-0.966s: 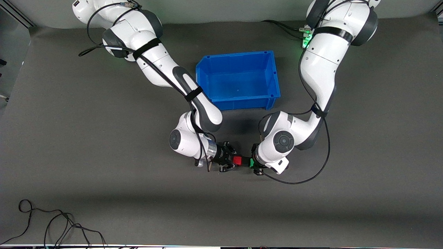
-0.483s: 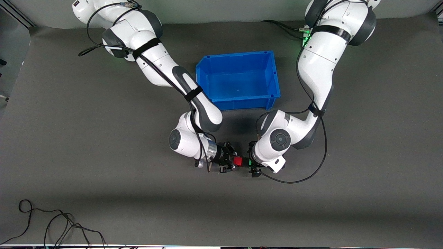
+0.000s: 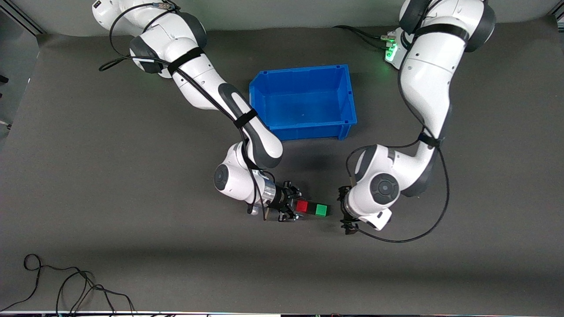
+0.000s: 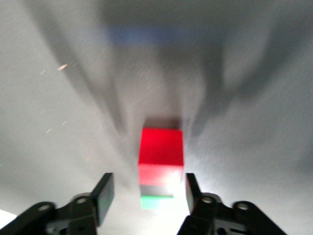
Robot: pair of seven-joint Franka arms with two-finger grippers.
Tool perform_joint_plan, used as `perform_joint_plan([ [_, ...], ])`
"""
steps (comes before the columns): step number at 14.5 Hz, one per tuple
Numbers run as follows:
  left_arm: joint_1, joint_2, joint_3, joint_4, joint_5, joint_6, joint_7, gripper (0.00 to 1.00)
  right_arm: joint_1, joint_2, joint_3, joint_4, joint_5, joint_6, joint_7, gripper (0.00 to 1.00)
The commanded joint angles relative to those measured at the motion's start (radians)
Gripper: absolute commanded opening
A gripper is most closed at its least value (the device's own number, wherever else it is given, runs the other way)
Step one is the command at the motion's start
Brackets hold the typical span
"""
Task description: Attach green and red cubes to black cube
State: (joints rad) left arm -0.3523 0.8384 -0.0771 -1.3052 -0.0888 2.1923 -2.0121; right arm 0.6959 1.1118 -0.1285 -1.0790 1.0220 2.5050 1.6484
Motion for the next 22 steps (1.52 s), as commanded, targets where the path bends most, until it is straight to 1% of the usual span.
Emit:
perform_joint_plan([
  [1,0.073,-0.071,-0.003,-0.031,0.009,-0.109,0.105,1.00,-0.003,-0.043,-0.016,-0.018,0.012,-0.009,0.018,1.00],
  [3,0.136,-0.111,-0.001,-0.045,0.011,-0.189,0.231,1.00,-0.010,-0.081,-0.017,-0.056,0.010,-0.018,0.013,1.00],
  [4,0.168,-0.143,-0.001,-0.068,0.011,-0.209,0.301,1.00,-0.021,-0.098,-0.028,-0.062,-0.002,-0.055,0.013,1.00],
  [7,0.233,-0.270,0.002,-0.178,0.023,-0.226,0.516,1.00,-0.068,-0.148,-0.069,-0.062,-0.061,-0.211,0.010,1.00],
  [9,0.271,-0.329,0.002,-0.204,0.057,-0.259,0.634,1.00,-0.090,-0.190,-0.105,-0.062,-0.149,-0.322,0.002,1.00],
  [11,0.280,-0.373,0.002,-0.212,0.090,-0.263,0.748,1.00,-0.116,-0.239,-0.134,-0.064,-0.257,-0.431,-0.024,1.00],
  [12,0.280,-0.387,0.002,-0.221,0.110,-0.260,0.800,1.00,-0.127,-0.260,-0.149,-0.065,-0.298,-0.486,-0.071,1.00],
  [13,0.282,-0.403,0.002,-0.224,0.127,-0.264,0.847,1.00,-0.147,-0.283,-0.161,-0.073,-0.315,-0.550,-0.120,1.00],
  [14,0.282,-0.416,0.002,-0.235,0.142,-0.288,0.933,1.00,-0.168,-0.309,-0.174,-0.085,-0.315,-0.604,-0.171,1.00],
  [15,0.280,-0.420,0.002,-0.233,0.152,-0.348,1.025,1.00,-0.183,-0.341,-0.193,-0.105,-0.316,-0.651,-0.235,1.00],
  [17,0.280,-0.429,0.000,-0.229,0.231,-0.445,1.220,1.00,-0.185,-0.409,-0.279,-0.152,-0.318,-0.747,-0.376,1.00],
  [18,0.283,-0.441,0.000,-0.233,0.233,-0.460,1.293,1.00,-0.182,-0.440,-0.321,-0.174,-0.321,-0.793,-0.448,1.00],
  [19,0.303,-0.462,0.000,-0.243,0.233,-0.463,1.372,1.00,-0.181,-0.467,-0.353,-0.189,-0.347,-0.834,-0.514,1.00],
  [20,0.328,-0.485,-0.003,-0.256,0.227,-0.462,1.457,1.00,-0.182,-0.499,-0.373,-0.203,-0.393,-0.869,-0.576,1.00],
  [22,0.348,-0.525,-0.003,-0.269,0.190,-0.462,1.573,1.00,-0.181,-0.581,-0.387,-0.258,-0.491,-0.899,-0.656,1.00],
])
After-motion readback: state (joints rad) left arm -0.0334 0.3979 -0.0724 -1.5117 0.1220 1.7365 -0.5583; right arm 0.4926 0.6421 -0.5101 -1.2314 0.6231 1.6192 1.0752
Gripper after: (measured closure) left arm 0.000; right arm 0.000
